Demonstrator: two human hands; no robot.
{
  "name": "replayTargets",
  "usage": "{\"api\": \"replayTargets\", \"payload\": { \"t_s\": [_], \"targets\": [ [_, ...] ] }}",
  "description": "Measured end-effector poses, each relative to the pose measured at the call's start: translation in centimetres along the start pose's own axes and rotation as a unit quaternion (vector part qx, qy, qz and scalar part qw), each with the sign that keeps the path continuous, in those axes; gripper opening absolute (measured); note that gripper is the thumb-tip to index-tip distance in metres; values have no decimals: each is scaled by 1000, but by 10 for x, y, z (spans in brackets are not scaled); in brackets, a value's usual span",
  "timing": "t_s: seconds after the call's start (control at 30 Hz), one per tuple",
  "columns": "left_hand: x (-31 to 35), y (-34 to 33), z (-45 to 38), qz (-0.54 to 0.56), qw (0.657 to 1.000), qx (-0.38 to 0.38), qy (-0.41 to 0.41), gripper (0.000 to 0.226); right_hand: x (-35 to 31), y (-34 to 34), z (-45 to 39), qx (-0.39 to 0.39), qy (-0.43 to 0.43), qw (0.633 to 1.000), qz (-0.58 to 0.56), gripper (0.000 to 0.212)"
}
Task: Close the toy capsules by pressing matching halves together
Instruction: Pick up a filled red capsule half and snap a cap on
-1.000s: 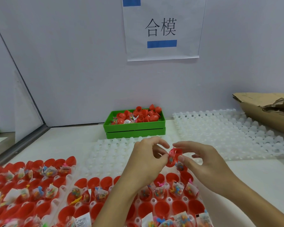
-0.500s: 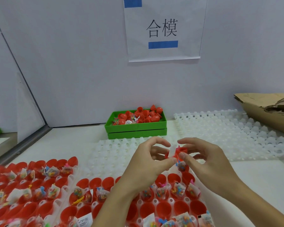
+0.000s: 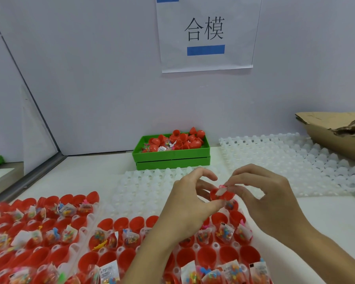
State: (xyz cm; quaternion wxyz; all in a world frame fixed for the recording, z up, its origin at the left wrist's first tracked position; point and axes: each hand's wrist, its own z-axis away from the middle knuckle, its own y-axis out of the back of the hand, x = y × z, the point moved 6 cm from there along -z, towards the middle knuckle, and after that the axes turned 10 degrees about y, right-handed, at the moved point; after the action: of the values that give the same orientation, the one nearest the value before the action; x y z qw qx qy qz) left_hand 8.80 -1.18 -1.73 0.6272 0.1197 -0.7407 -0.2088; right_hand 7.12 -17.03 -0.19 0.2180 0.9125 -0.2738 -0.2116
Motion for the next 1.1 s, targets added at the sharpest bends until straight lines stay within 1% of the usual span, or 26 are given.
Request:
{"api": "replayTargets", "payload": {
  "t_s": [0.1,0.17,0.23,0.37,0.5,0.57,0.63,0.67,0.73,0.8,0.93,1.0,1.1],
  "targets": [
    [1,-1,0,7,1000,-1,-3,36,-4,0,0,-24,62,997,41,28],
    [2,-2,1,8,1000,-3,-9,33,-5,-4,1,-45,77,995,34,30],
    [2,-2,0,4,1000,-3,-17,29,-5,-7,3,-58,73,996,4,28],
    [4,-2,0,-3,1000,-5,-31,26,-3,-11,3,-76,39,996,-12,23],
    [4,-2,0,1,999,0,-36,25,-5,-9,3,-91,23,995,-32,26],
    [4,-1,0,11,999,1,-37,24,-2,-2,0,-67,7,996,-52,30],
    [3,-1,0,13,999,1,-34,24,6,5,-1,-27,-36,998,-52,35],
    [3,-2,0,13,999,-1,-33,25,10,6,-1,-20,-62,997,-46,38],
    [3,-3,0,15,999,-10,-32,28,17,3,1,-42,-105,992,-47,41],
    [3,-4,1,15,999,-24,-32,32,20,-1,4,-79,-130,986,-62,38],
    [2,-8,2,13,998,-58,-24,39,20,-3,5,-126,-140,980,-71,30],
    [2,-9,3,9,997,-69,-20,39,19,-2,4,-126,-139,979,-80,31],
    [1,-9,3,14,997,-72,-15,38,20,4,1,-89,-154,978,-112,29]
  ]
}}
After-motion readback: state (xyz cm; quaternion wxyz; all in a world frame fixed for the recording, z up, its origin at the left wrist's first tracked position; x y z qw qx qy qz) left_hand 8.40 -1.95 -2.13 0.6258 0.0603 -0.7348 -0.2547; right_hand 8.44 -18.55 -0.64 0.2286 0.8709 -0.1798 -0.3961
